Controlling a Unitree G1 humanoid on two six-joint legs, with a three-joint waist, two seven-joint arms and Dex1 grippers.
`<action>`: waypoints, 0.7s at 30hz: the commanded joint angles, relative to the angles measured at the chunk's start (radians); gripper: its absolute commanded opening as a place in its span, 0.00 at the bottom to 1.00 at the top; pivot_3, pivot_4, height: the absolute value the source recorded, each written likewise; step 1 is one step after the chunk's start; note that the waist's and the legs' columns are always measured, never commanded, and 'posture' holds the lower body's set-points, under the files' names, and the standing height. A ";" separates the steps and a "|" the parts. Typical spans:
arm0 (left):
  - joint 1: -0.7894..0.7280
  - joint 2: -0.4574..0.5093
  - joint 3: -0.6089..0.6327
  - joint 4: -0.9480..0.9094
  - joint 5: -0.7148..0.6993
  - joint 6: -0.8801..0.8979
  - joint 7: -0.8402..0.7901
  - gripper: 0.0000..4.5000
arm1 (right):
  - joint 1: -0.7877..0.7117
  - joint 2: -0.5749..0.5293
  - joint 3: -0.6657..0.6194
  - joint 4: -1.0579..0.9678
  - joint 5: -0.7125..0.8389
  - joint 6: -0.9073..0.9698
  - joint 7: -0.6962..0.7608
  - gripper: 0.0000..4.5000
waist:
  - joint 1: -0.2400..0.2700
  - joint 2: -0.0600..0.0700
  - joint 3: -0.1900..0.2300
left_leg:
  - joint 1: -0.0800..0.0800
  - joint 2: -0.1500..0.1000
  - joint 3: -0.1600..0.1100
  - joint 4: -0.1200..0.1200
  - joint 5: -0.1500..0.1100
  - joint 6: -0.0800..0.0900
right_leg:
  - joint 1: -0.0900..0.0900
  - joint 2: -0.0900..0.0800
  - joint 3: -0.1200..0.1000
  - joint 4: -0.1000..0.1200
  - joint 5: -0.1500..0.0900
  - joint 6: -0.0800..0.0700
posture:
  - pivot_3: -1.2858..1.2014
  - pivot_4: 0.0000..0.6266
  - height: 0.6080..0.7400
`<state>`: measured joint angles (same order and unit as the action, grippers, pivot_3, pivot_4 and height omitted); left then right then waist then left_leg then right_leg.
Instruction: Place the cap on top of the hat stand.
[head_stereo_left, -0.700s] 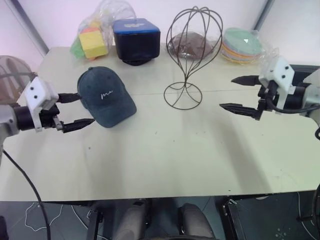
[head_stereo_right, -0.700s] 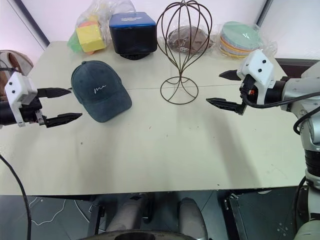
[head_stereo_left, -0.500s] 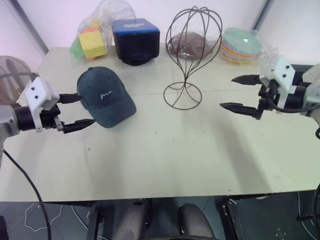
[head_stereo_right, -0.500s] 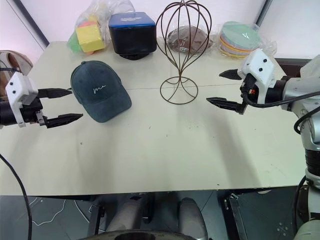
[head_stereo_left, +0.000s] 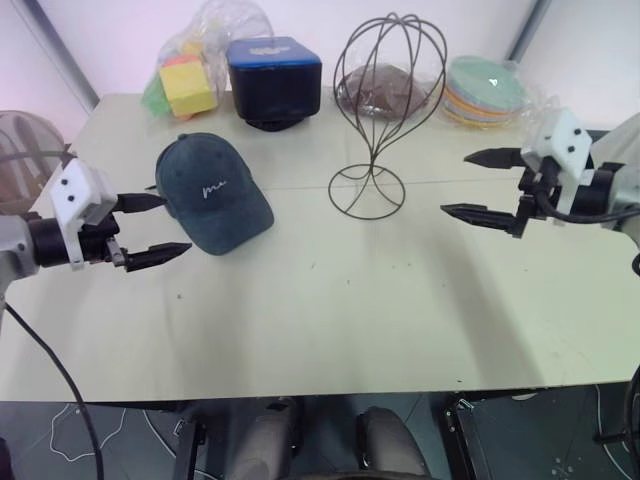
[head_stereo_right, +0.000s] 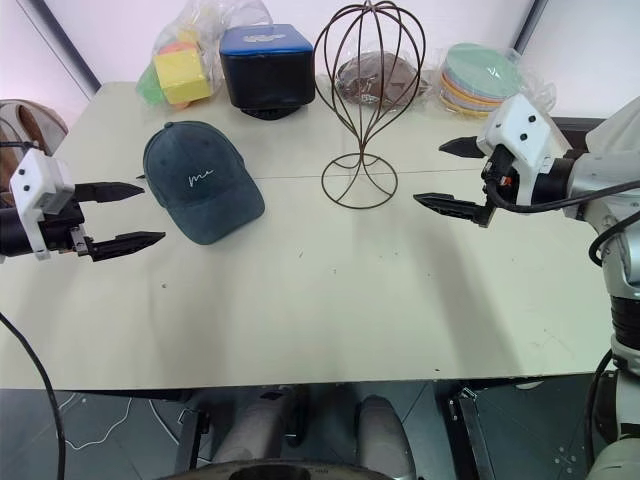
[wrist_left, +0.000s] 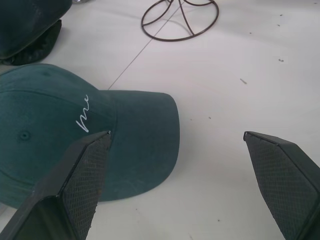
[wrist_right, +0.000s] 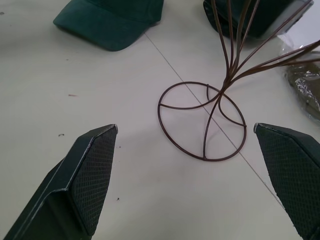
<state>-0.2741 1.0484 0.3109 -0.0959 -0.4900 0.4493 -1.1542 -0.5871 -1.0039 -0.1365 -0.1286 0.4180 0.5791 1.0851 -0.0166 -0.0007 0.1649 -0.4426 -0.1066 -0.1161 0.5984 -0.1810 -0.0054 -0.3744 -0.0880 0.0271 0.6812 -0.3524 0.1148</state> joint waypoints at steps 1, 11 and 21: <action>0.001 0.021 0.044 -0.015 -0.011 -0.007 -0.005 0.99 | -0.031 -0.023 -0.039 -0.007 0.013 -0.019 0.004 1.00 | 0.000 0.000 0.000 | 0.000 0.000 0.000 0.000 0.000 0.000 | 0.000 0.000 0.000 0.000 0.000 0.000 | 0.52 0.24 1.00; 0.003 0.022 0.047 -0.011 -0.004 -0.015 -0.011 0.99 | -0.031 -0.022 -0.038 -0.008 0.014 -0.020 0.006 1.00 | 0.000 0.000 0.000 | 0.000 0.000 0.000 0.000 0.000 0.000 | 0.000 0.000 0.000 0.000 0.000 0.000 | 0.52 0.24 1.00; -0.004 -0.068 -0.070 -0.158 0.176 -0.063 0.228 0.99 | -0.002 -0.008 -0.048 -0.059 0.029 0.006 -0.019 1.00 | 0.004 0.000 0.000 | 0.000 0.000 0.000 0.001 0.000 0.000 | 0.000 0.000 0.000 0.001 0.000 0.000 | 0.52 0.24 1.00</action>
<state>-0.2681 0.9860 0.2560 -0.1951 -0.3591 0.3983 -0.9913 -0.5852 -1.0036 -0.1397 -0.1524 0.4268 0.5844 1.0773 -0.0122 -0.0008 0.1649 -0.4426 -0.1068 -0.1161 0.5994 -0.1809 -0.0056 -0.3740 -0.0880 0.0270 0.6818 -0.3523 0.1149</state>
